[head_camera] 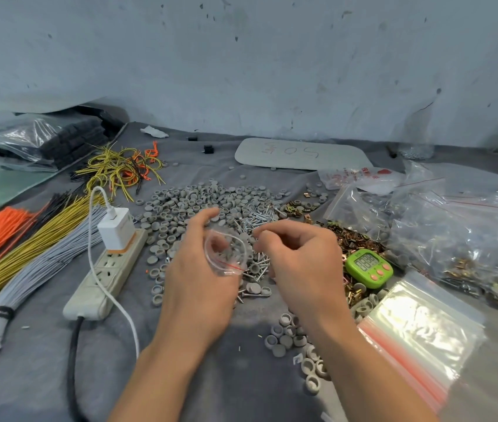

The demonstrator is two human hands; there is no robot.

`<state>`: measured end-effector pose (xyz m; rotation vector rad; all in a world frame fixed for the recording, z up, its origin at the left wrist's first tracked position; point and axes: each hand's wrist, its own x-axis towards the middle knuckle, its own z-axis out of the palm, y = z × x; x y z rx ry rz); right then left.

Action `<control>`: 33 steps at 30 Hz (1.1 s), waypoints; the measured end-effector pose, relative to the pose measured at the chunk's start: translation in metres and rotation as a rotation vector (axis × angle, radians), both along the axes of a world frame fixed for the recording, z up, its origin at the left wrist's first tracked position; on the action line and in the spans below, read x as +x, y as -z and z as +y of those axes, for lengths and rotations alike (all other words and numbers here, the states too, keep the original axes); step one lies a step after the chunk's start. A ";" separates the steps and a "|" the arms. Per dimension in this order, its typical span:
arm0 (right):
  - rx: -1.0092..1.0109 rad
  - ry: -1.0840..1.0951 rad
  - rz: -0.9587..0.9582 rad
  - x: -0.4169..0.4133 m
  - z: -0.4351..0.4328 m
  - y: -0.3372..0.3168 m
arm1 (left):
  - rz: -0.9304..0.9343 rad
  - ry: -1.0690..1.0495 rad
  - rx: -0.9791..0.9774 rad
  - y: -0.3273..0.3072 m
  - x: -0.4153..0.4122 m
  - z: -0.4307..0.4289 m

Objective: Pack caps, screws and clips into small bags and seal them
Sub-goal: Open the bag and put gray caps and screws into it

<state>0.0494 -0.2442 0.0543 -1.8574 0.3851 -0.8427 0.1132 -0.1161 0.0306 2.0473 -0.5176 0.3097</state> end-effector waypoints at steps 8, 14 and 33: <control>-0.619 -0.135 0.880 -0.007 -0.008 0.017 | -0.029 -0.131 -0.136 -0.003 0.004 0.007; -0.649 -0.163 0.838 -0.011 -0.008 0.027 | -0.008 -0.097 -0.087 -0.005 -0.001 0.002; -0.052 -0.054 0.078 -0.022 -0.012 0.011 | -0.039 -0.027 0.109 -0.001 -0.005 -0.010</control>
